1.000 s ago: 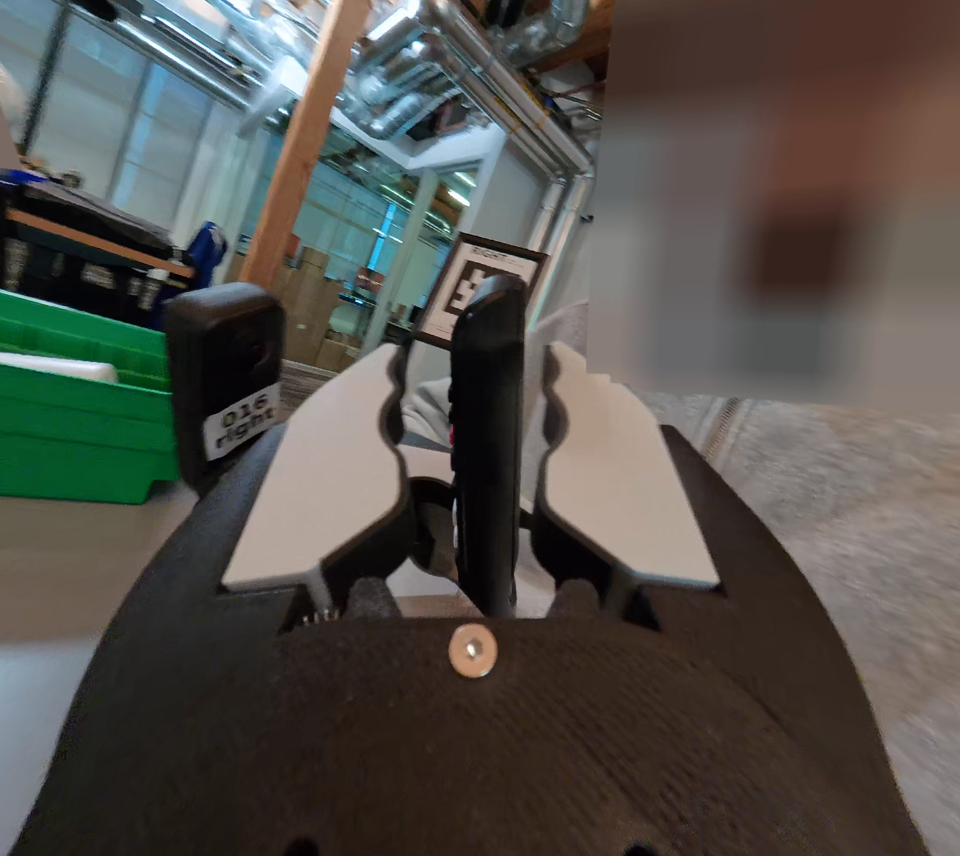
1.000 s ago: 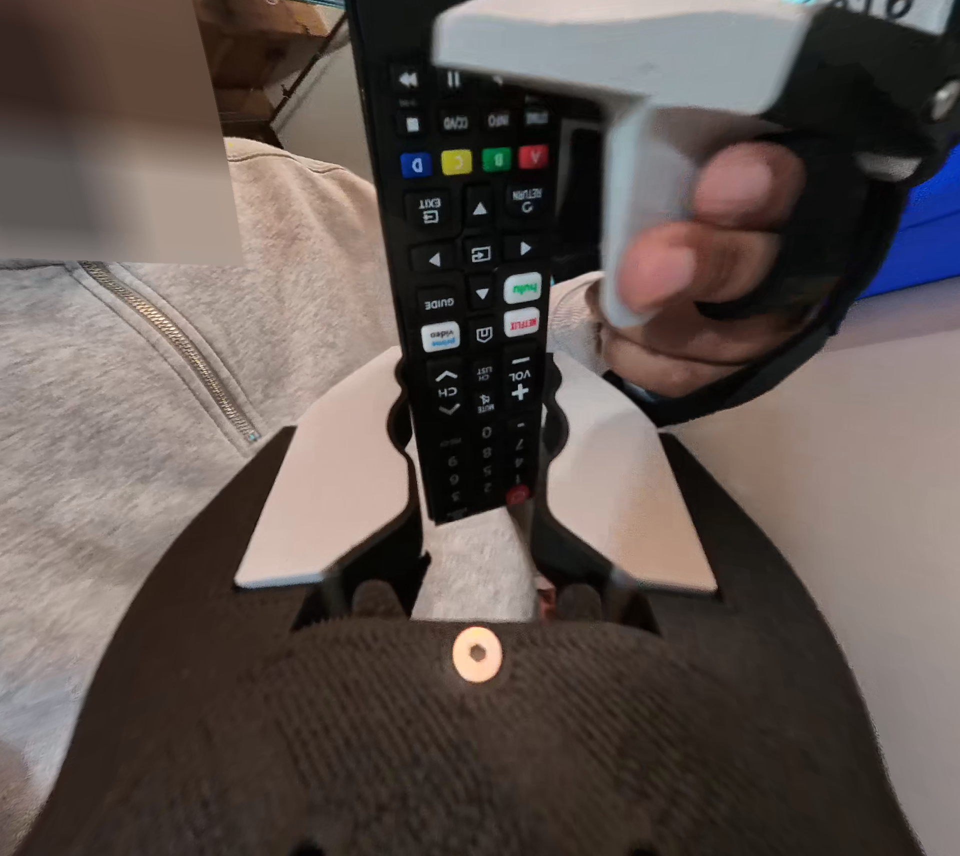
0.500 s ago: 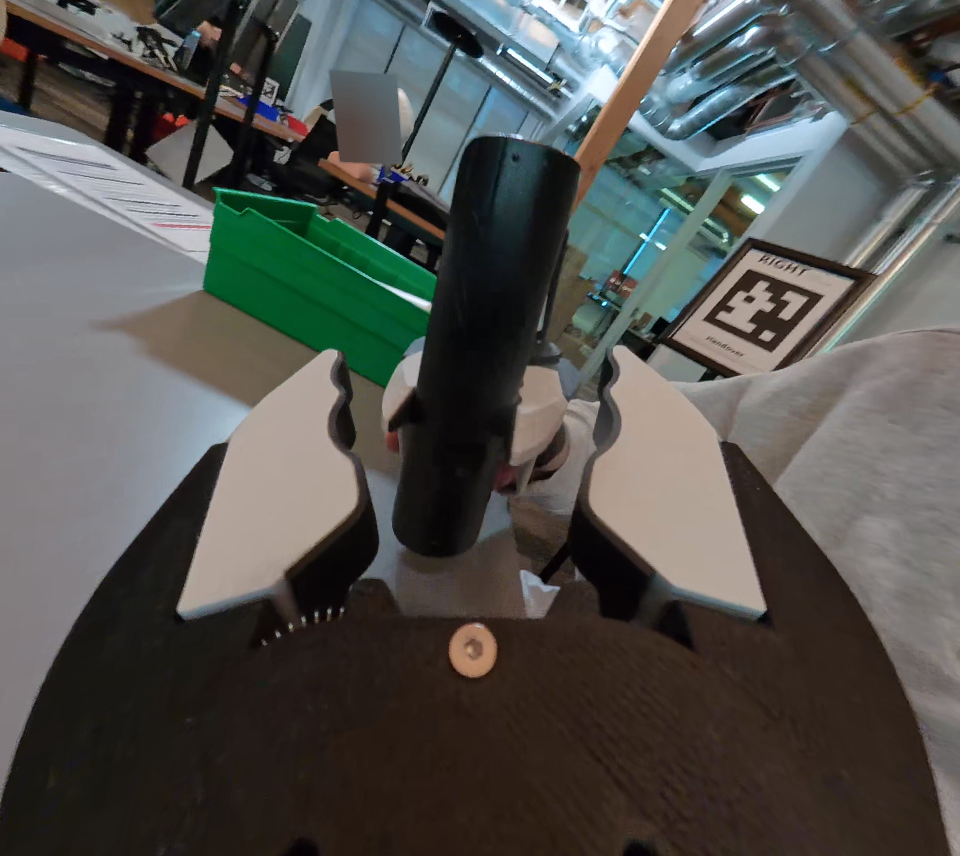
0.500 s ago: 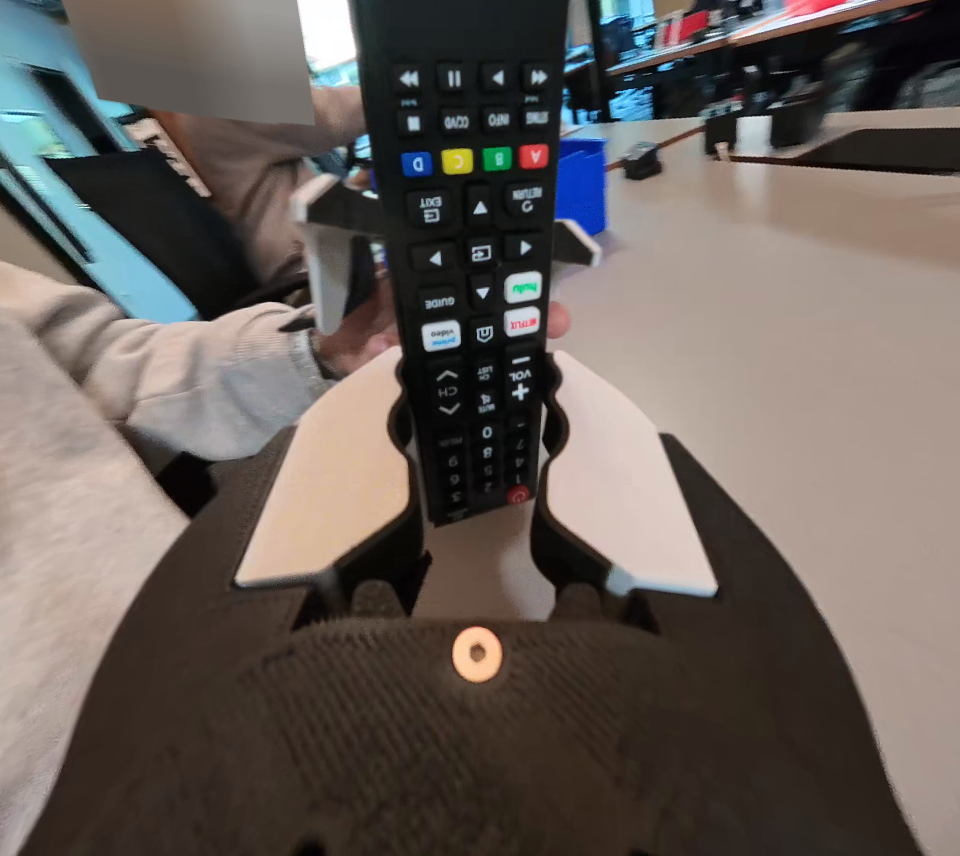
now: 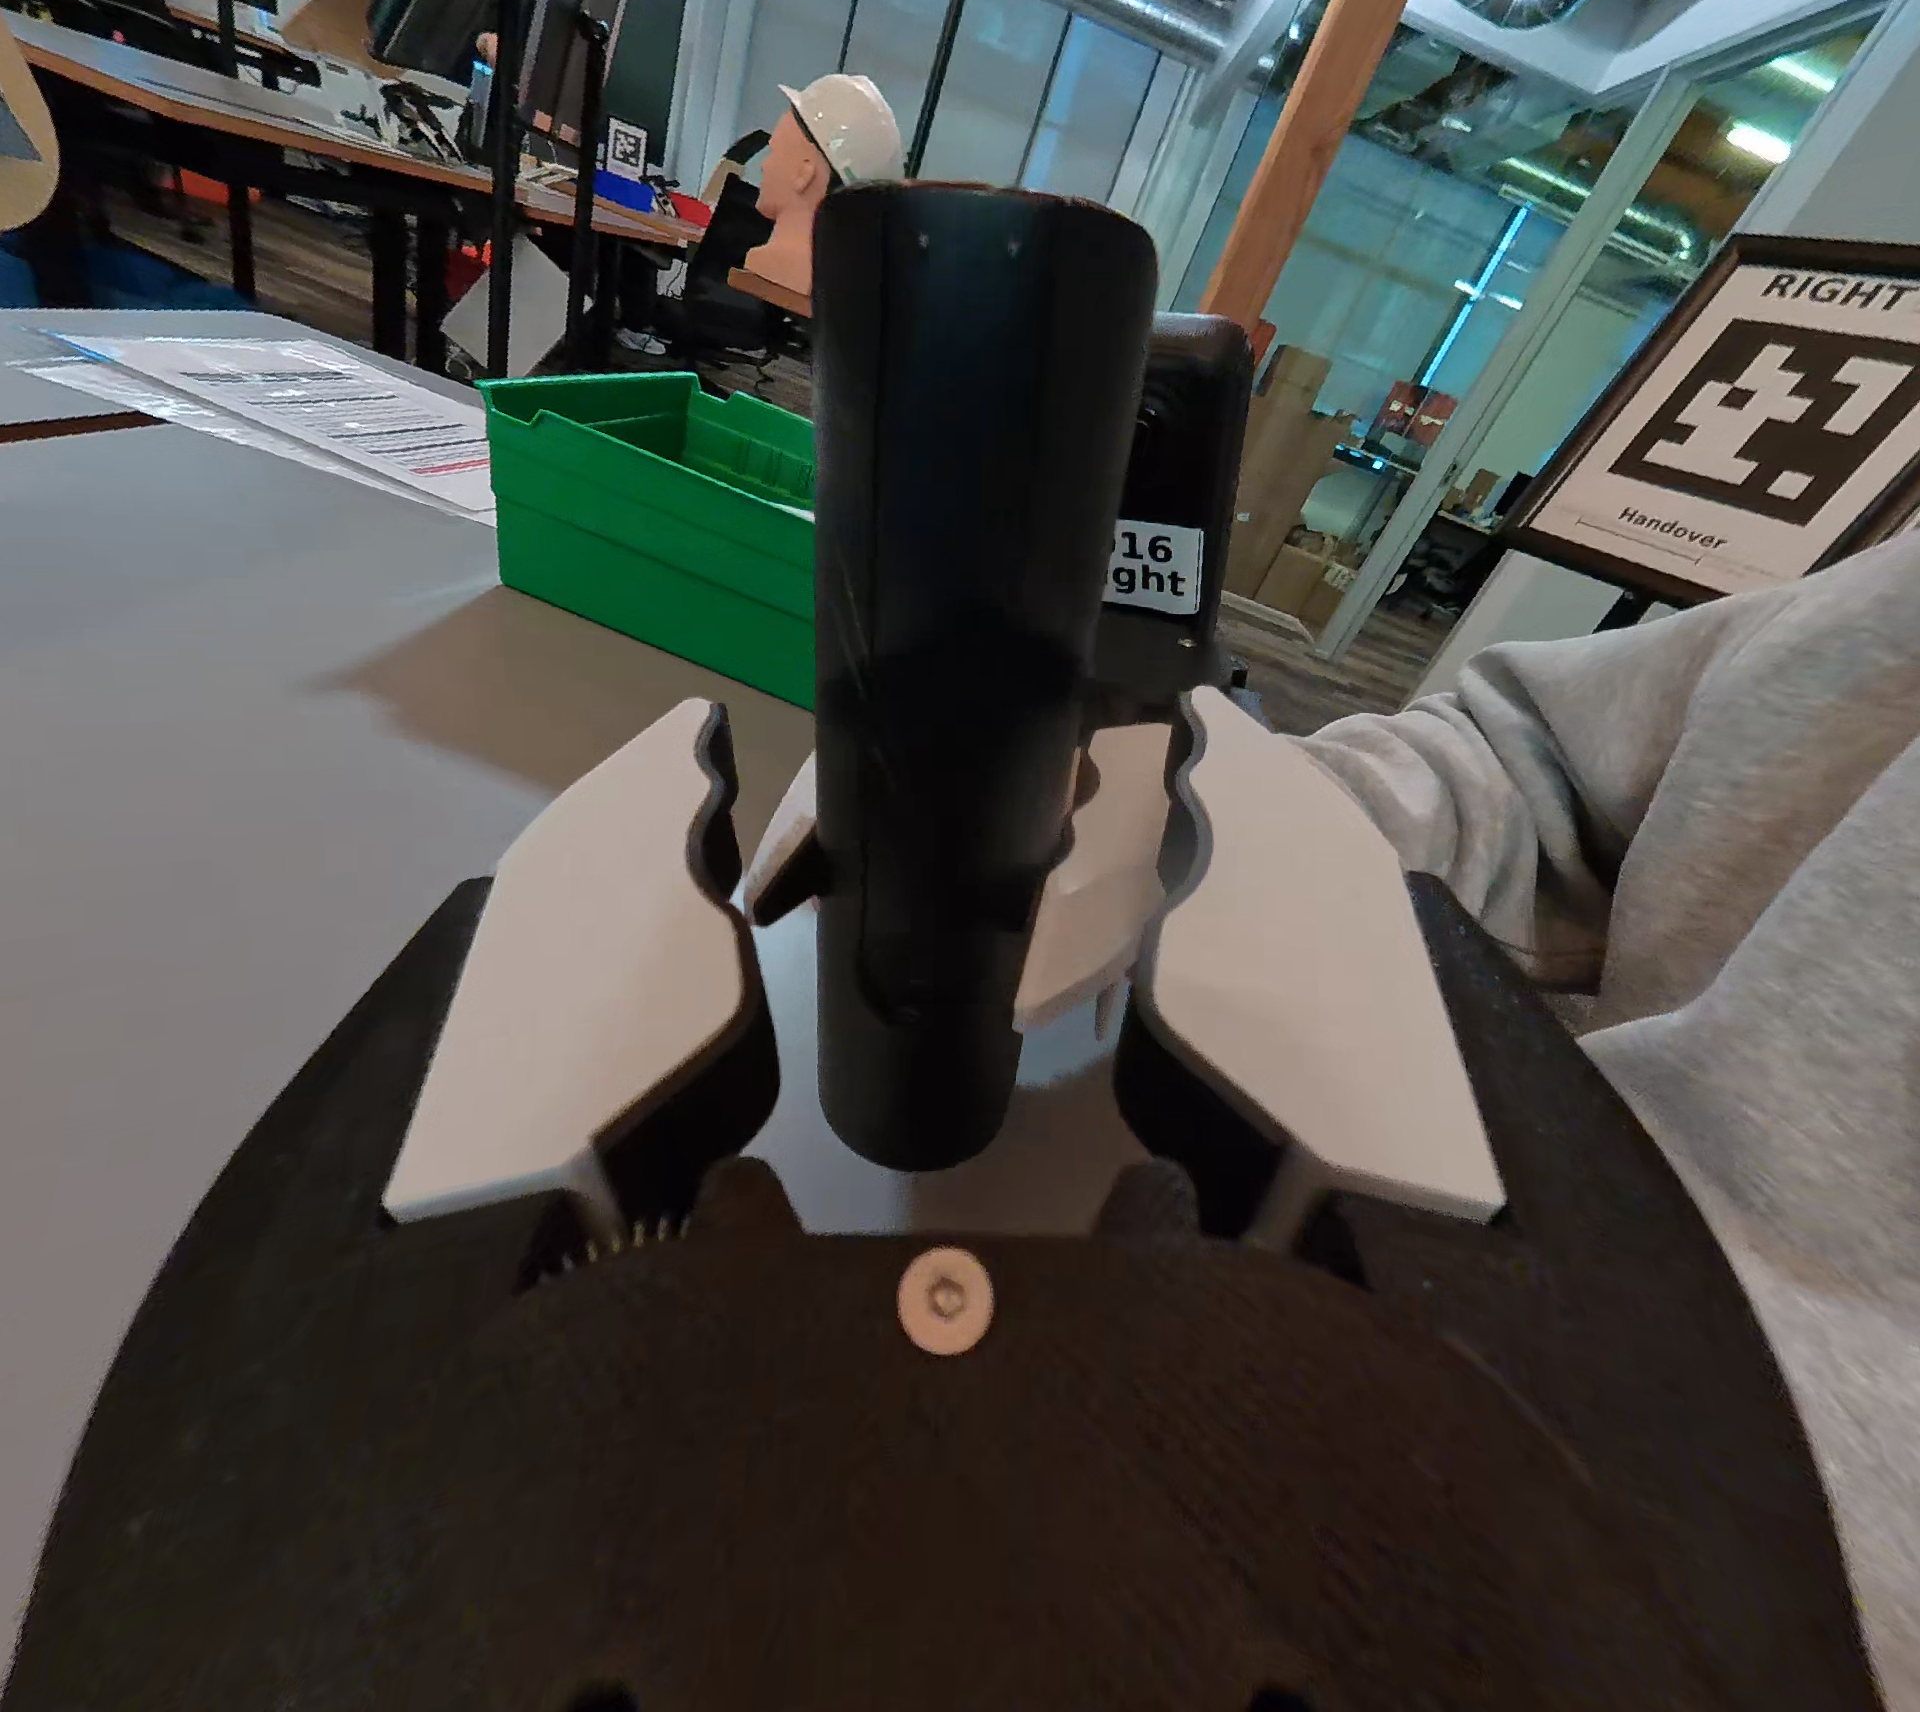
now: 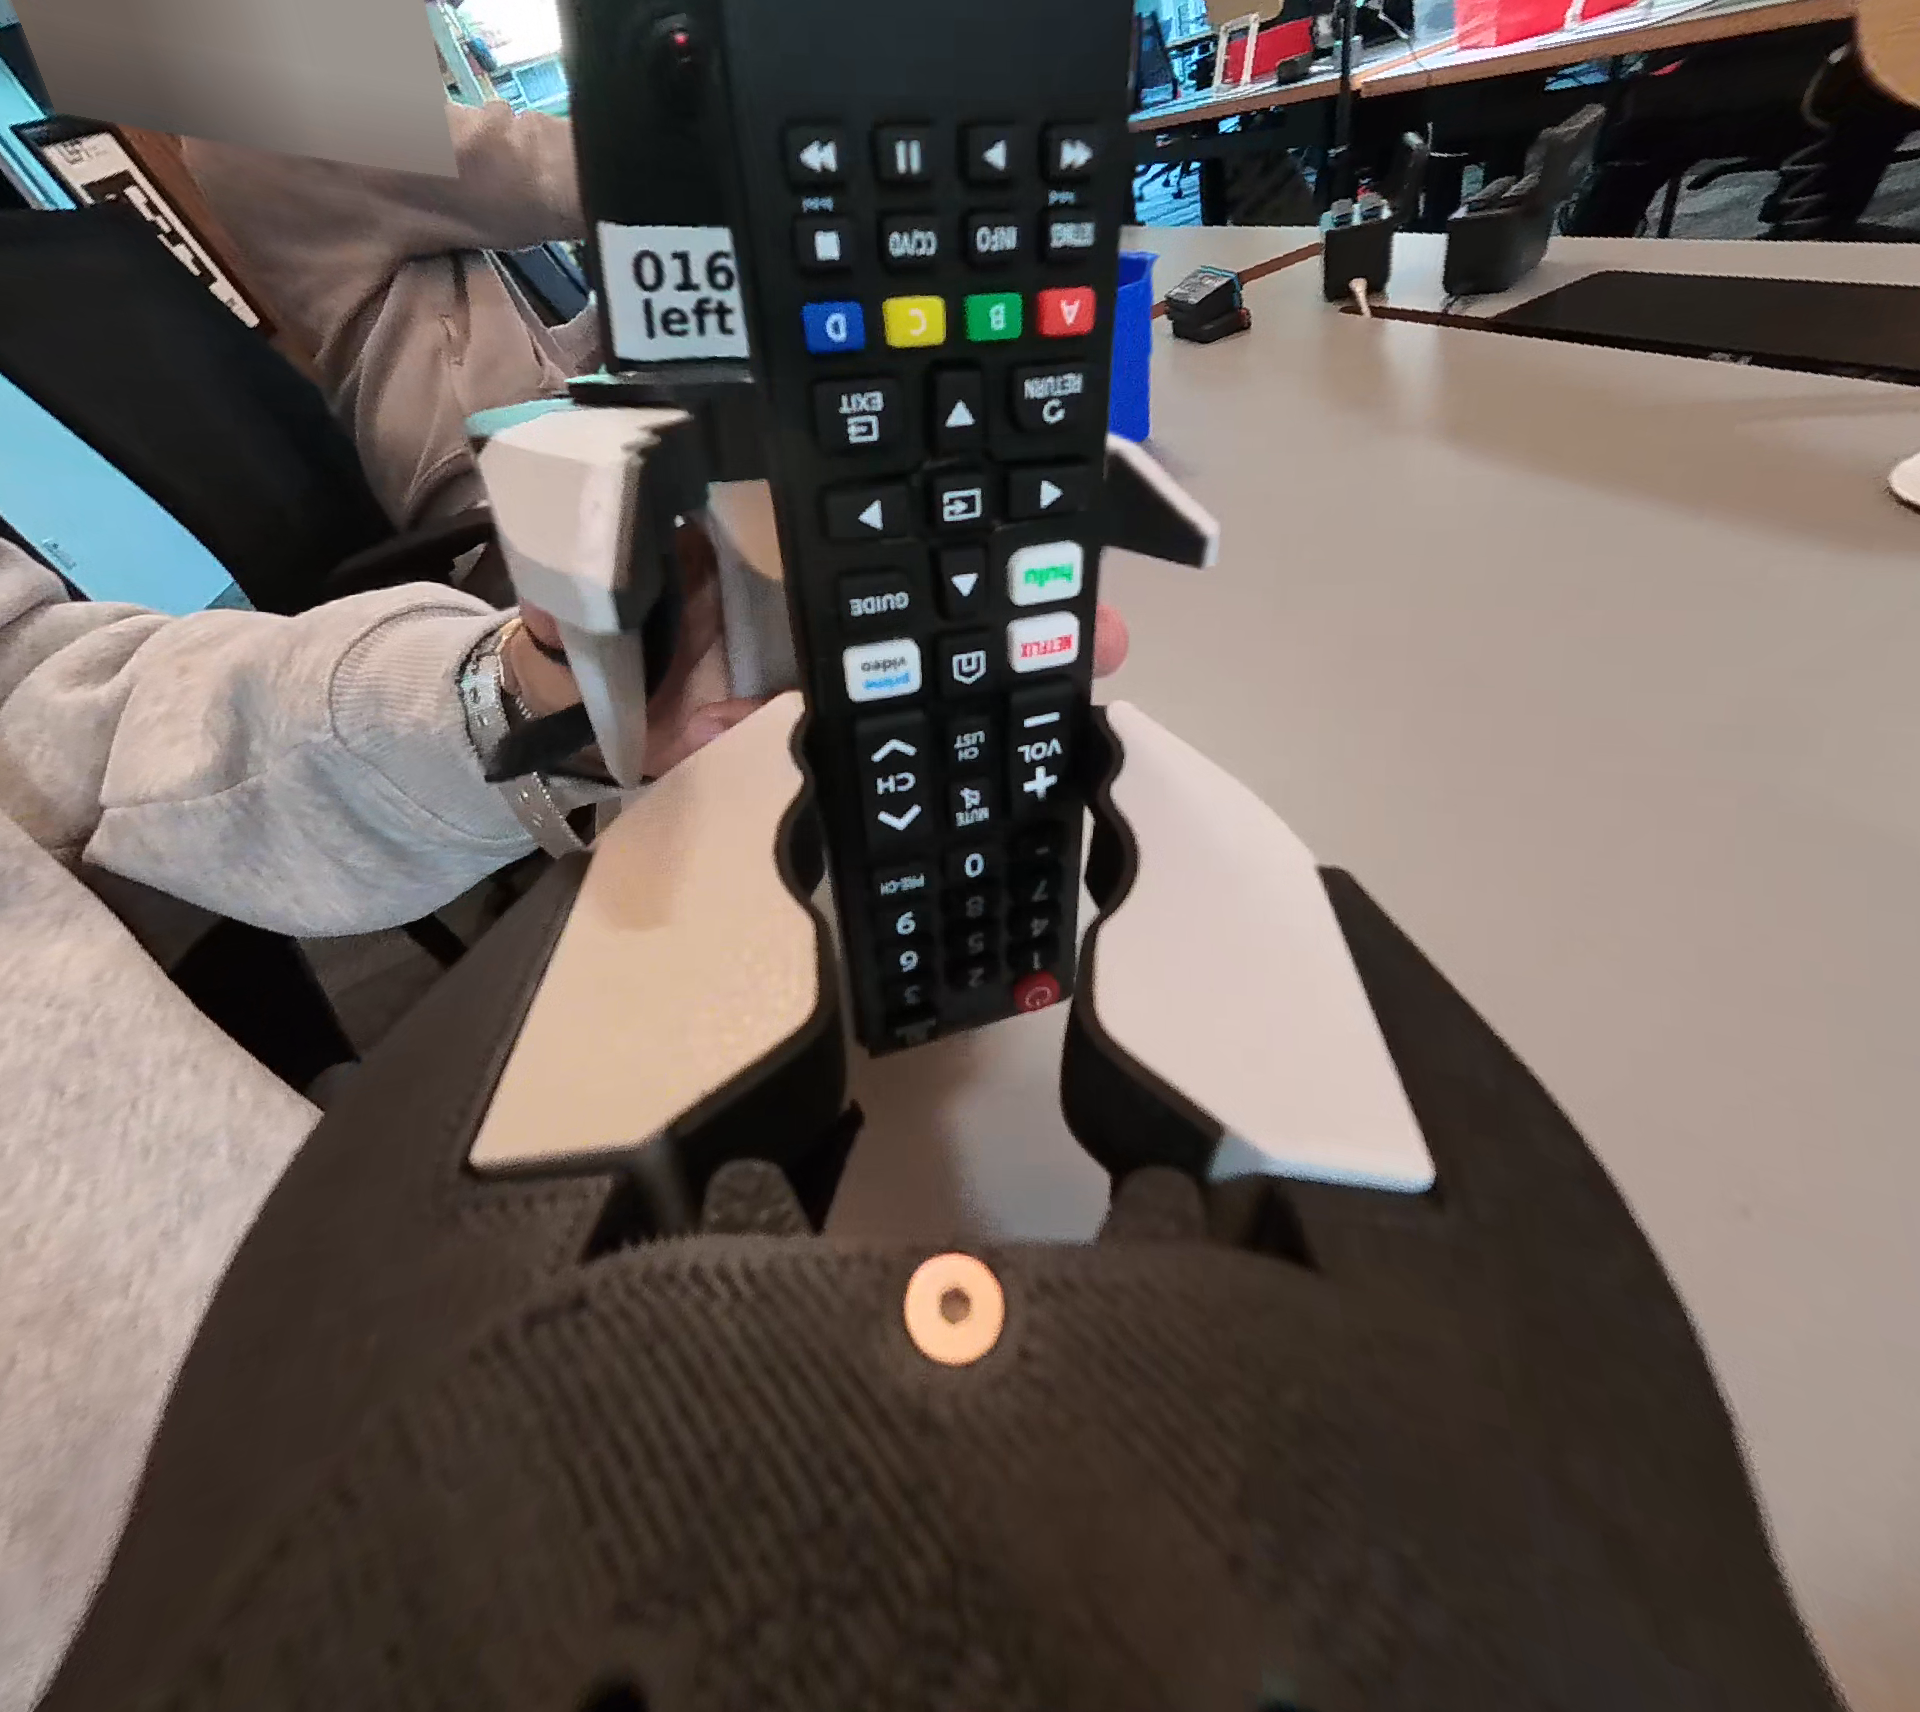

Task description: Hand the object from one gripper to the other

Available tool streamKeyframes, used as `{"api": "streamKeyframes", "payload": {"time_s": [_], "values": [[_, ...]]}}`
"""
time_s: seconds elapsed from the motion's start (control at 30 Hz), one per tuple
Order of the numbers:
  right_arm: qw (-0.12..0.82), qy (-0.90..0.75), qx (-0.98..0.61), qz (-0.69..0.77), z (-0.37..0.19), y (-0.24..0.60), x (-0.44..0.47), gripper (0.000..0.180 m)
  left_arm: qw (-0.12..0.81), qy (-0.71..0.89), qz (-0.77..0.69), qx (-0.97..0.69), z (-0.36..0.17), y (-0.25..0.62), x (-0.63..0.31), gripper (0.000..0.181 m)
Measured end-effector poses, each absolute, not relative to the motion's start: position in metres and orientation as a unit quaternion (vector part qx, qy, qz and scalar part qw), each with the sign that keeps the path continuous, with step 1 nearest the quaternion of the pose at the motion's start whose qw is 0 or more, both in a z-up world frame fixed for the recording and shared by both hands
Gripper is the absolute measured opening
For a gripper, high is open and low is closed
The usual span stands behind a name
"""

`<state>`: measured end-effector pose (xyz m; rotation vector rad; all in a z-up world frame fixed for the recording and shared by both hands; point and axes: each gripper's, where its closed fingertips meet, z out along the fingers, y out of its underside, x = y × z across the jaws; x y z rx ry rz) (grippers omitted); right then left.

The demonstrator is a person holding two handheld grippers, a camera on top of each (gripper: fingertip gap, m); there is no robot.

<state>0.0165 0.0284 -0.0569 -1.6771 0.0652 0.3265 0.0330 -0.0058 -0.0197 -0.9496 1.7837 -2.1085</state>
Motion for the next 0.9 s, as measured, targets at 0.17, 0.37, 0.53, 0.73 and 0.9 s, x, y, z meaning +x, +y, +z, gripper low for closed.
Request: {"api": "streamKeyframes", "payload": {"time_s": [0.17, 0.37, 0.53, 0.73, 0.9], "values": [[0.654, 0.018, -0.743, 0.142, -0.0571, 0.0299, 0.0104, 0.049, 0.107, 0.606, -0.72, -0.322, -0.0186, -0.0063, 0.0321, 0.078], [0.65, 0.013, -0.746, 0.145, -0.0597, 0.0314, 0.0063, 0.049, 0.111, 0.615, -0.714, -0.316, -0.0211, -0.0108, 0.0306, 0.064], [0.649, 0.014, -0.746, 0.147, -0.0604, 0.0315, 0.006, 0.049, 0.113, 0.619, -0.712, -0.312, -0.0214, -0.0103, 0.0297, 0.053], [0.651, 0.013, -0.744, 0.15, -0.0611, 0.0321, 0.0061, 0.05, 0.115, 0.625, -0.707, -0.309, -0.0227, -0.0101, 0.029, 0.053], [0.667, 0.021, -0.724, 0.174, -0.0561, 0.0306, 0.0104, 0.064, 0.123, 0.618, -0.715, -0.303, -0.0161, -0.0059, 0.028, 0.053]]}}
